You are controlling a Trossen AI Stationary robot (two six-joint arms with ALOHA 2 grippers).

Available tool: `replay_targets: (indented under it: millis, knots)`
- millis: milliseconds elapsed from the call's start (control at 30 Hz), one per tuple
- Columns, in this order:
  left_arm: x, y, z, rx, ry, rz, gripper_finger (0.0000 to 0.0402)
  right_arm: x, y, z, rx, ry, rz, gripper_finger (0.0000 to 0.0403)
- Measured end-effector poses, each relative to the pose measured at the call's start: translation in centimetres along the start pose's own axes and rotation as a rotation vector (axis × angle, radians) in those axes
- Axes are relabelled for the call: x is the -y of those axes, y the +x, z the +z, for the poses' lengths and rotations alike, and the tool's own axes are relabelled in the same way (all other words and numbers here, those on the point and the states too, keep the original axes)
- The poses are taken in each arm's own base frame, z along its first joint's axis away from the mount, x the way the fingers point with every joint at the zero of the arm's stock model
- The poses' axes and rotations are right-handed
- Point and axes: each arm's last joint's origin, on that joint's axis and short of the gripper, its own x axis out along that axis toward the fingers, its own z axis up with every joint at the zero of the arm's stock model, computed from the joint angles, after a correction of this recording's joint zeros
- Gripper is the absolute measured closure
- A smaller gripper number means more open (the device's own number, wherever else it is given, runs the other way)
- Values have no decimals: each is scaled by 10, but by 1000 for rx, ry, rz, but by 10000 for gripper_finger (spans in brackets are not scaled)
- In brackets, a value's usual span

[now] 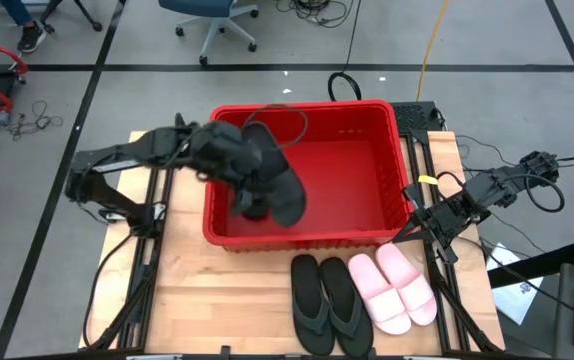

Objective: Pick and place slides into bin
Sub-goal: Put the black slide into the red container

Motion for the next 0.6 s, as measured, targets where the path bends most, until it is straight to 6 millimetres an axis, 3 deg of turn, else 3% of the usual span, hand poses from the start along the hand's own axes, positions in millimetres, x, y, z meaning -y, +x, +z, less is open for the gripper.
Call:
replay_targets:
  millis: [167,300,600]
  knots:
    - [-39,24,0,-87,31,32,401,1,1,0,-7,0,-28,403]
    - [-65,54,-6,-197,60,31,401,2,1,0,-12,0,-55,403]
    - [-114,112,-27,-393,50,25,401,2,1,0,-7,0,-56,403]
